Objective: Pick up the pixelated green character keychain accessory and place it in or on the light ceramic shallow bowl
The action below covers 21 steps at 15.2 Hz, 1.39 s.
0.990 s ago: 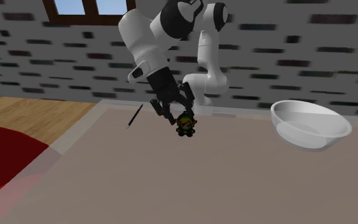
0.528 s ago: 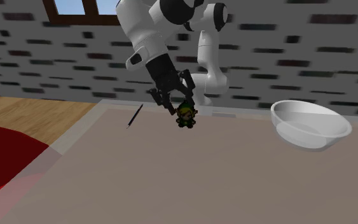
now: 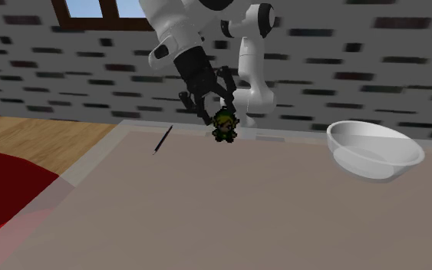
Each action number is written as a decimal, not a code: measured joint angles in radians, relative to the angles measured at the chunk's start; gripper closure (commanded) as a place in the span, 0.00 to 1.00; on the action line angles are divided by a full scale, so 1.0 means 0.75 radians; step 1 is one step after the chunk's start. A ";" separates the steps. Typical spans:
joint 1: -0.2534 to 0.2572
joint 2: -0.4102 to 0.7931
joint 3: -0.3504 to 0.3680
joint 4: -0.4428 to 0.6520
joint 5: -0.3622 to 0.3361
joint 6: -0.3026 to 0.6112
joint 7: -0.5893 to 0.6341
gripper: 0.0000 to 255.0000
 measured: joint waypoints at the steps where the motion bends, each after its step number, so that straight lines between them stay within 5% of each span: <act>1: 0.001 -0.002 0.002 0.014 -0.002 -0.014 0.010 1.00; 12: 0.013 0.034 -0.006 0.231 0.001 -0.177 0.090 1.00; 21: 0.050 -0.164 0.224 0.054 0.011 -0.063 0.335 1.00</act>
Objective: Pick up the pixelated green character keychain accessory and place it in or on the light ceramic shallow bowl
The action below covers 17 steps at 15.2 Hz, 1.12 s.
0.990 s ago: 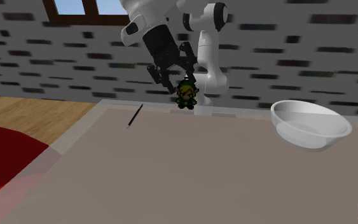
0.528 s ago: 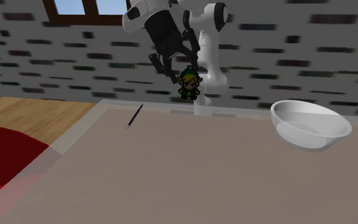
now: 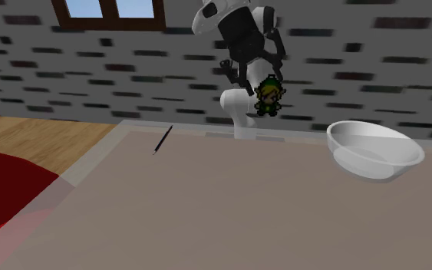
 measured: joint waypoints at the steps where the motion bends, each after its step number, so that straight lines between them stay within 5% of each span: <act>1: 0.006 -0.019 0.034 -0.023 0.007 0.021 0.033 1.00; 17: 0.111 -0.128 0.509 -0.116 0.119 0.266 0.506 1.00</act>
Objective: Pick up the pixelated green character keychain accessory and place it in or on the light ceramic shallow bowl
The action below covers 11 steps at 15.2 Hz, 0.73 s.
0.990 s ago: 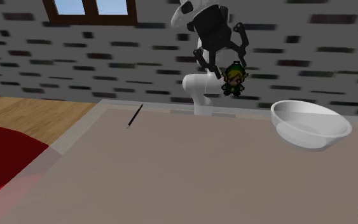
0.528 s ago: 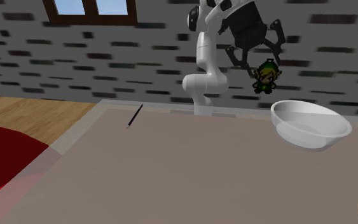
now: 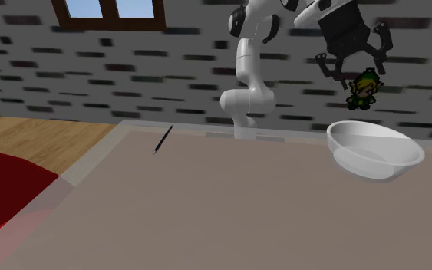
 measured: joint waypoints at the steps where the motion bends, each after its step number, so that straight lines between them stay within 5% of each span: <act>1: 0.004 0.014 0.028 0.020 0.002 0.010 0.030 1.00; 5: 0.021 0.056 0.152 0.069 0.011 0.069 0.151 1.00; 11: 0.032 0.041 0.186 -0.024 0.036 0.156 0.143 1.00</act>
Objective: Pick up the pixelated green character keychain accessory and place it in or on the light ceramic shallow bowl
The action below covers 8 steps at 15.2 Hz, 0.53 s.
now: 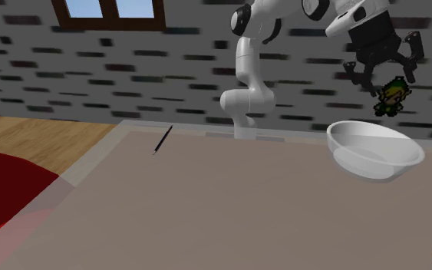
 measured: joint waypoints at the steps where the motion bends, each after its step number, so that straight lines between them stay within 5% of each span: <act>1: 0.003 -0.006 0.003 -0.022 0.006 0.015 -0.006 1.00; 8: 0.019 -0.028 0.020 -0.159 0.045 0.123 -0.055 1.00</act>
